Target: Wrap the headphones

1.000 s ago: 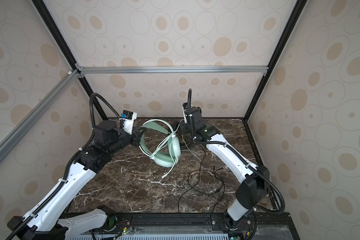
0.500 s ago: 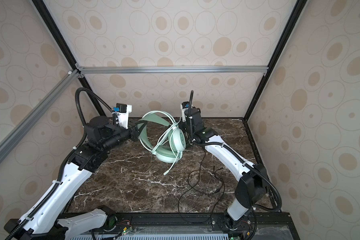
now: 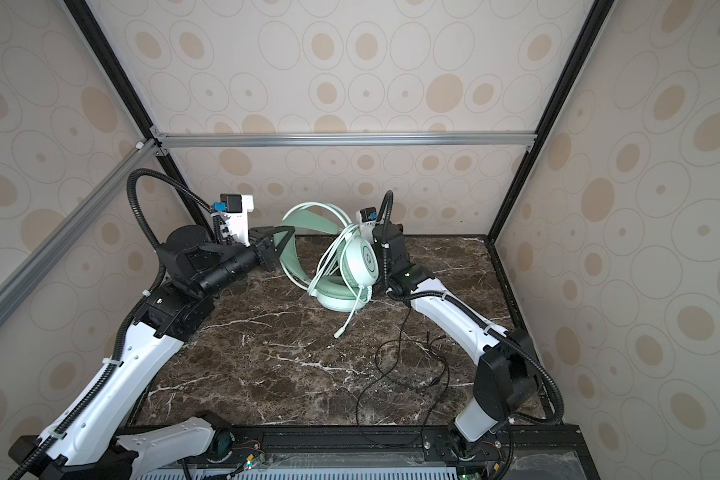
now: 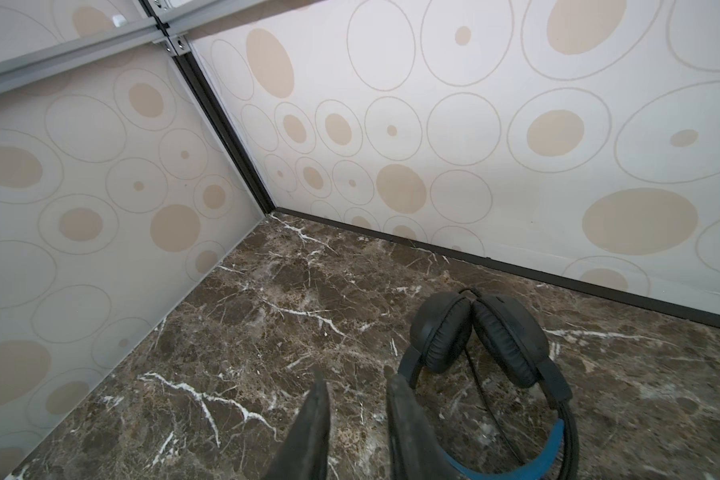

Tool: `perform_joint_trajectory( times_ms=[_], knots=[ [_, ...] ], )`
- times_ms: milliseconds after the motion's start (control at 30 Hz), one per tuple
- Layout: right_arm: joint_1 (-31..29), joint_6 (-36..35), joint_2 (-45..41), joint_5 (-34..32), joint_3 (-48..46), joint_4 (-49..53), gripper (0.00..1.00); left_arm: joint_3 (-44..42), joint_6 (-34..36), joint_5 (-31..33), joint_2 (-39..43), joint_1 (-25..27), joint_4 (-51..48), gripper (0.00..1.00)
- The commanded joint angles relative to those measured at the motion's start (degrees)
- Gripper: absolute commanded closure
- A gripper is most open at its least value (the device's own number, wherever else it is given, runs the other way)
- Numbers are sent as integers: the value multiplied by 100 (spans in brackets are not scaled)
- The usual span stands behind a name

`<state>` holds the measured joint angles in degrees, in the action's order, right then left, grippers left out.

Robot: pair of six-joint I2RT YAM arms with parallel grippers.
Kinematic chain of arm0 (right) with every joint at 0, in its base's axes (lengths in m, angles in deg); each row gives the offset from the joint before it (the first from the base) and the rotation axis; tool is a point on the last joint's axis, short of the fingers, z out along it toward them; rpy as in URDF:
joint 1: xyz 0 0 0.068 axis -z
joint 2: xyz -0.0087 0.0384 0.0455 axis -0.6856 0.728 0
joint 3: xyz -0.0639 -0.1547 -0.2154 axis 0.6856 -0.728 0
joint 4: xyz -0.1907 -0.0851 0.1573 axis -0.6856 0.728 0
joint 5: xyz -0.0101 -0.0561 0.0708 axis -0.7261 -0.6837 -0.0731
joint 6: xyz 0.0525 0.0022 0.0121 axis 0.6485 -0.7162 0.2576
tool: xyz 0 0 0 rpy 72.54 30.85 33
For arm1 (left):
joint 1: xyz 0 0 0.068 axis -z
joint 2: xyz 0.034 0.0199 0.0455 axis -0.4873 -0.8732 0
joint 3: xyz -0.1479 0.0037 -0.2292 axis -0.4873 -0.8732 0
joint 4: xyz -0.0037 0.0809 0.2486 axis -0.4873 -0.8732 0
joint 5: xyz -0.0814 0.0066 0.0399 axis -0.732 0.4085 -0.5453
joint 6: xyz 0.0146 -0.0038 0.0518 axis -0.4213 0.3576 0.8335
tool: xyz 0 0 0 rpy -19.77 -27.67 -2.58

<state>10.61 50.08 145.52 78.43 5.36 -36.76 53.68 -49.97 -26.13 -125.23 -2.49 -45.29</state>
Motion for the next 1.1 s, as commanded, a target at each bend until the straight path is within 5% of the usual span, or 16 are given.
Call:
perform_joint_trajectory(
  times_ms=[0, 933, 1067],
  knots=[
    [37, 168, -142, 291, -115, -490, 73, 612, -570, -238, 51, 4, 906, 100],
    [32, 305, -203, 734, -905, -1039, 73, 1201, -1583, 264, -279, -13, 1573, 100],
    [32, 232, -230, 811, -1000, -954, 65, 1197, -1639, 319, -305, -24, 1589, 100]
  ],
)
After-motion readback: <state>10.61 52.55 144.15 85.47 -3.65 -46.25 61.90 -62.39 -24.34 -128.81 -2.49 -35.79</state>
